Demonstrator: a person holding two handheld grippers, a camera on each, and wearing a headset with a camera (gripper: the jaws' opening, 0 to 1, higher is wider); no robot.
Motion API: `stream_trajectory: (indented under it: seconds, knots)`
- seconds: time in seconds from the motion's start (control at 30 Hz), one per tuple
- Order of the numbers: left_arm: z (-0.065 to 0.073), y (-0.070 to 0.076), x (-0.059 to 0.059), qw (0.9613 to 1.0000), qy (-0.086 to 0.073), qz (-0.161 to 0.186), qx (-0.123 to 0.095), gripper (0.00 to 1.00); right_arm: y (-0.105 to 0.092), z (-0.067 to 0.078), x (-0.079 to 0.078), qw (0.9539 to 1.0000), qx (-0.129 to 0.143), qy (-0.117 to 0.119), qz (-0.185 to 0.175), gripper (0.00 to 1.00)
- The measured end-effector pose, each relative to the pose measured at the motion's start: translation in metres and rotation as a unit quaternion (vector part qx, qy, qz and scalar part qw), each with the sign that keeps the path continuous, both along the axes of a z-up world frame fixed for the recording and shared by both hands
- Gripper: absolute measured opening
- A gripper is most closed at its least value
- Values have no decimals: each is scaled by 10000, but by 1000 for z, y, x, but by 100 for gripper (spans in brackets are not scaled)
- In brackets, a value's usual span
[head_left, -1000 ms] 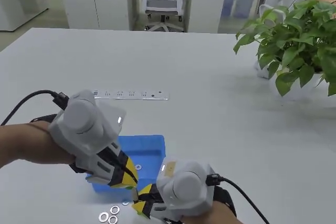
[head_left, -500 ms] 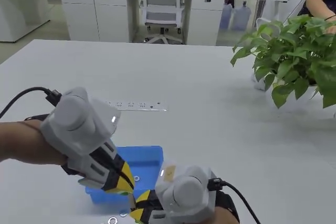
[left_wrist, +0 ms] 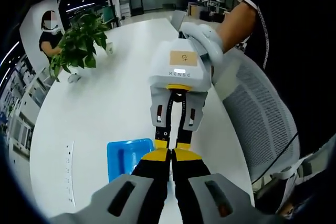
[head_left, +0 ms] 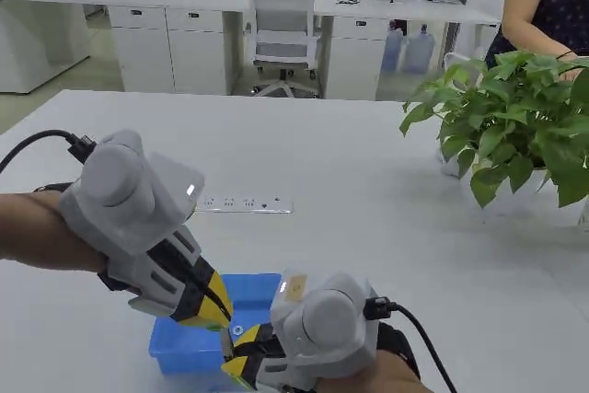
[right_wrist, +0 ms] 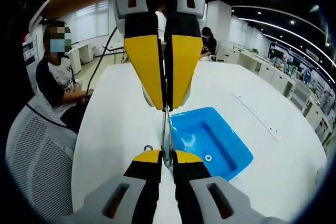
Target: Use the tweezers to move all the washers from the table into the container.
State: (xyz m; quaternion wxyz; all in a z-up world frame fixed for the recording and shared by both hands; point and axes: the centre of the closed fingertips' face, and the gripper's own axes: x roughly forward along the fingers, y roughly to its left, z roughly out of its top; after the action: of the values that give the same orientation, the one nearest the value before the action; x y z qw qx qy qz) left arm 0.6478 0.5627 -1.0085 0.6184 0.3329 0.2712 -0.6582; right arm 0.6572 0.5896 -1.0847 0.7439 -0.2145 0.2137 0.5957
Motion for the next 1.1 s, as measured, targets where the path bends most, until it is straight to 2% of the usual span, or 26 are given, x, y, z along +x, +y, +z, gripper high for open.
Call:
stream_trajectory:
  seconds: [0.3,0.47,0.73,1.1]
  knots:
    - [14,-2,15,9999,-154,-12,-4,5,1,15,18,9999,37,-123,-9,9]
    - [16,-1,24,9997,-229,-3,6,5,2,18,28,9998,42,-201,17,9]
    - [10,3,39,9997,-244,72,29,5,6,13,43,9998,86,-203,18,9]
    - [-9,7,58,9995,-241,154,141,5,10,-6,61,9998,85,-150,-30,10]
